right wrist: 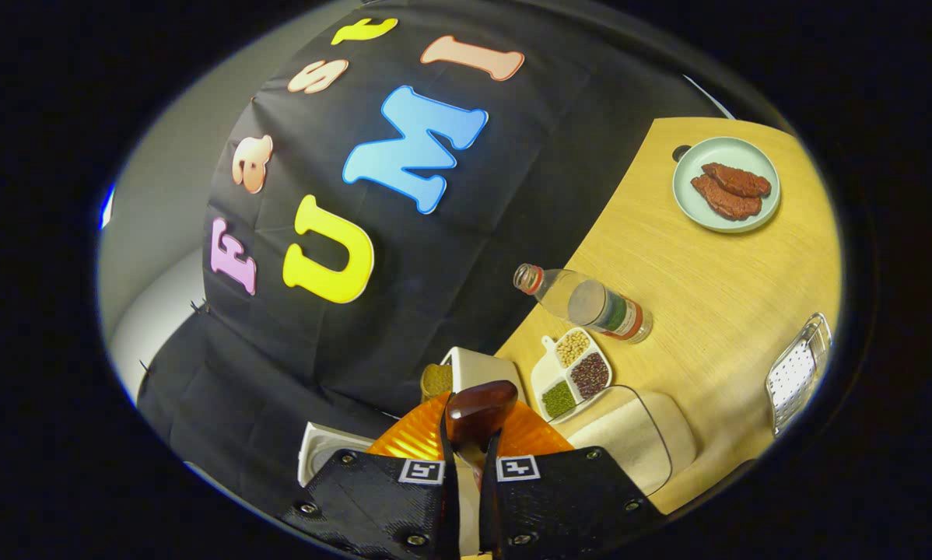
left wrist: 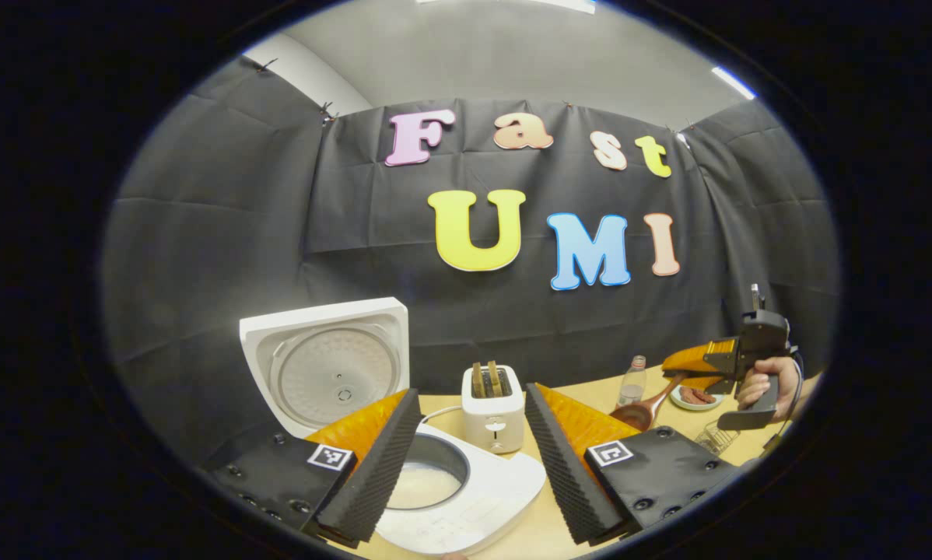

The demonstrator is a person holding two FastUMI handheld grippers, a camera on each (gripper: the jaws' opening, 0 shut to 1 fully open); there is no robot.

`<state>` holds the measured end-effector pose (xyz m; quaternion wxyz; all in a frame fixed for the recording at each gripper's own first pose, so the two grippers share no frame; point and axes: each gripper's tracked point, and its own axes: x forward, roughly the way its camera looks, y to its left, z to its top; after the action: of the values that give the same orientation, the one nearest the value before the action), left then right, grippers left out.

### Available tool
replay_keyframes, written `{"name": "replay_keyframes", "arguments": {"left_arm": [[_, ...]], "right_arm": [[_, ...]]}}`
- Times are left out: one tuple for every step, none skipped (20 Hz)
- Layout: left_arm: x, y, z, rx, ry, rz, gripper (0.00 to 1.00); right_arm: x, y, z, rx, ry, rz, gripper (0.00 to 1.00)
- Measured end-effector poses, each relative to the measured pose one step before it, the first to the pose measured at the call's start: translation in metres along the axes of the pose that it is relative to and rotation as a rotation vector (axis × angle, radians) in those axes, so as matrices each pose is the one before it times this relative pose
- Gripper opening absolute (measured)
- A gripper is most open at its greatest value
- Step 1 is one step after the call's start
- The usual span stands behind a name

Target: Close the left gripper, press the button to open the rice cooker; take a wooden spoon from the chopstick holder with the right hand, scoop a spoonful of rice and pour it into the rice cooker, then put the wooden spoon back into the chopstick holder.

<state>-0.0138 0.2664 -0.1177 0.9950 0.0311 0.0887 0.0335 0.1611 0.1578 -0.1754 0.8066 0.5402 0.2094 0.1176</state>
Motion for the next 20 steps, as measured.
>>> {"name": "replay_keyframes", "arguments": {"left_arm": [[-0.00240, 0.00033, 0.00112, 0.00151, -0.00228, 0.00000, 0.95], [-0.00317, 0.00160, -0.00046, 0.00209, -0.00309, 0.00224, 0.94], [-0.00168, 0.00246, 0.00106, 0.00377, -0.00158, 0.00403, 0.98], [-0.00108, 0.00292, -0.00096, 0.01027, -0.00368, 0.00829, 0.95], [-0.00235, 0.00337, 0.00007, 0.00839, -0.00339, 0.00555, 0.95], [-0.00243, 0.00182, -0.00192, 0.00341, -0.00015, 0.00357, 0.94], [-0.00159, 0.00323, -0.00167, -0.00024, 0.00122, 0.00346, 0.94], [-0.00332, 0.00408, -0.00234, -0.00412, -0.00132, 0.00253, 0.94], [-0.00157, 0.00311, -0.00276, -0.00917, 0.00173, 0.00031, 0.98], [-0.00120, 0.00589, -0.00384, -0.01231, 0.00367, 0.00381, 0.94], [-0.00028, 0.00575, -0.00313, -0.00960, 0.00401, 0.00585, 0.94], [-0.00134, 0.00580, -0.00297, -0.00781, 0.00232, 0.00226, 0.94], [-0.00097, 0.00560, -0.00177, -0.00581, 0.00288, 0.00370, 0.94], [-0.00005, 0.00475, -0.00168, -0.00424, -0.00093, 0.00232, 0.95], [-0.00023, 0.00356, -0.00063, -0.00180, -0.00018, 0.00039, 0.94], [-0.00096, 0.00300, -0.00220, 0.00244, 0.00138, 0.00273, 0.94], [-0.00009, 0.00336, -0.00063, 0.00385, 0.00099, 0.00264, 0.94], [-0.00014, 0.00114, -0.00023, 0.00426, -0.00012, 0.00308, 0.91], [-0.00142, 0.00163, 0.00177, 0.00261, -0.00147, 0.00260, 0.94], [-0.00200, 0.00155, -0.00093, 0.00134, -0.00170, 0.00337, 0.94]], "right_arm": [[-0.00131, 0.00840, 0.00274, 0.02434, -0.00417, 0.01747, 0.10], [0.00005, 0.00589, 0.00030, 0.01787, -0.00309, 0.01754, 0.10], [-0.00017, 0.00717, 0.00018, 0.00502, -0.00009, 0.01074, 0.10], [-0.00070, 0.00863, -0.00042, -0.00623, 0.00178, 0.01274, 0.10], [0.00047, 0.00872, -0.00045, -0.01053, 0.00248, 0.01438, 0.10], [-0.00011, 0.01007, -0.00168, -0.00955, 0.00444, 0.01315, 0.10], [0.00091, 0.00856, -0.00121, -0.00365, 0.00693, 0.01227, 0.10], [0.00144, 0.00860, -0.00243, -0.00009, 0.00545, 0.00699, 0.10], [0.00218, 0.00621, -0.00112, 0.00597, 0.00026, 0.00447, 0.10], [0.00086, 0.00793, -0.00333, 0.00143, 0.00102, 0.01167, 0.10], [0.00051, 0.00870, -0.00189, -0.00132, 0.00370, 0.01212, 0.10], [0.00248, 0.00648, -0.00401, -0.00145, 0.00667, 0.00841, 0.10], [0.00194, 0.00559, -0.00412, -0.00089, 0.00736, 0.01039, 0.10], [0.00272, 0.00584, -0.00321, -0.00679, 0.00795, 0.00754, 0.10], [0.00130, 0.00498, -0.00305, -0.00164, 0.00877, 0.00882, 0.10], [0.00222, 0.00634, -0.00381, -0.00352, 0.00810, 0.00782, 0.10], [0.00291, 0.00491, -0.00354, -0.00206, 0.00771, 0.00610, 0.10], [0.00502, 0.00509, -0.00309, -0.00454, 0.00796, 0.00645, 0.10], [0.00333, 0.00371, -0.00245, -0.00489, 0.00611, 0.00645, 0.10], [0.00401, 0.00504, -0.00382, -0.00917, 0.00772, 0.00351, 0.10]]}}
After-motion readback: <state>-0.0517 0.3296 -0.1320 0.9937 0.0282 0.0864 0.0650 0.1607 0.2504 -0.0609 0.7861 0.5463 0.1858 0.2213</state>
